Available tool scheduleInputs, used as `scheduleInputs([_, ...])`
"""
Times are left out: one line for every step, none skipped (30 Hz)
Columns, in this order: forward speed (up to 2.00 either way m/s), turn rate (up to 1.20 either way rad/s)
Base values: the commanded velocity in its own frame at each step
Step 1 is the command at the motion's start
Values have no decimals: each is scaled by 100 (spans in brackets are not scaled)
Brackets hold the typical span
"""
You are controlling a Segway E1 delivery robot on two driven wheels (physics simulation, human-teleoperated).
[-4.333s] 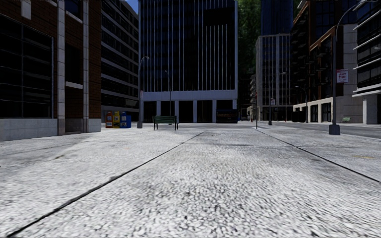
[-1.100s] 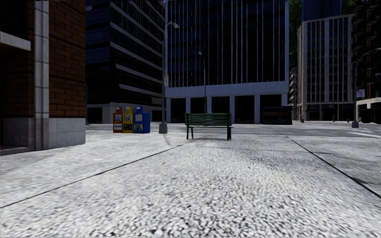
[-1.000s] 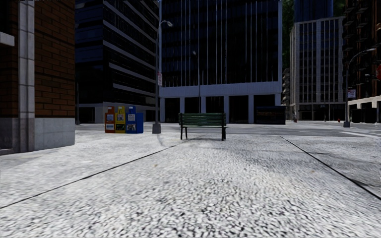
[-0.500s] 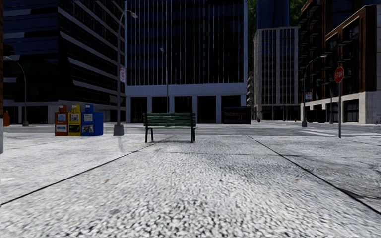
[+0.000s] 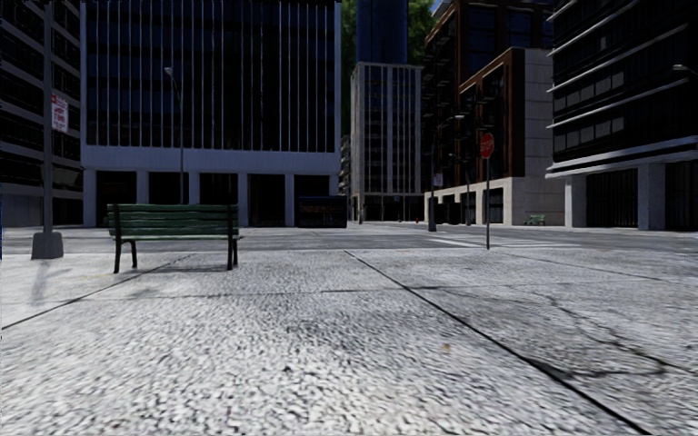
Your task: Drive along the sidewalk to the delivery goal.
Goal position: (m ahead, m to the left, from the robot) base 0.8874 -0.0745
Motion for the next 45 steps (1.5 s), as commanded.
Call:
scheduleInputs([119,-78])
scheduleInputs([119,-78])
scheduleInputs([119,-73])
scheduleInputs([119,-23])
scheduleInputs([119,0])
scheduleInputs([119,0])
scheduleInputs([119,0])
scheduleInputs([117,0])
scheduleInputs([117,0])
scheduleInputs([116,0])
scheduleInputs([116,0])
scheduleInputs([116,0])
scheduleInputs([116,0])
scheduleInputs([116,0])
scheduleInputs([116,0])
scheduleInputs([116,0])
scheduleInputs([116,0])
scheduleInputs([116,0])
scheduleInputs([116,0])
scheduleInputs([116,0])
scheduleInputs([116,0])
scheduleInputs([116,0])
scheduleInputs([98,0])
scheduleInputs([0,0])
scheduleInputs([0,0])
scheduleInputs([0,0])
scheduleInputs([0,0])
scheduleInputs([0,0])
scheduleInputs([0,0])
scheduleInputs([0,0])
scheduleInputs([0,0])
scheduleInputs([0,0])
scheduleInputs([0,0])
scheduleInputs([0,0])
scheduleInputs([0,0])
scheduleInputs([0,0])
scheduleInputs([0,0])
scheduleInputs([0,0])
scheduleInputs([0,0])
scheduleInputs([0,0])
scheduleInputs([0,0])
scheduleInputs([0,0])
scheduleInputs([0,0])
scheduleInputs([0,0])
scheduleInputs([0,0])
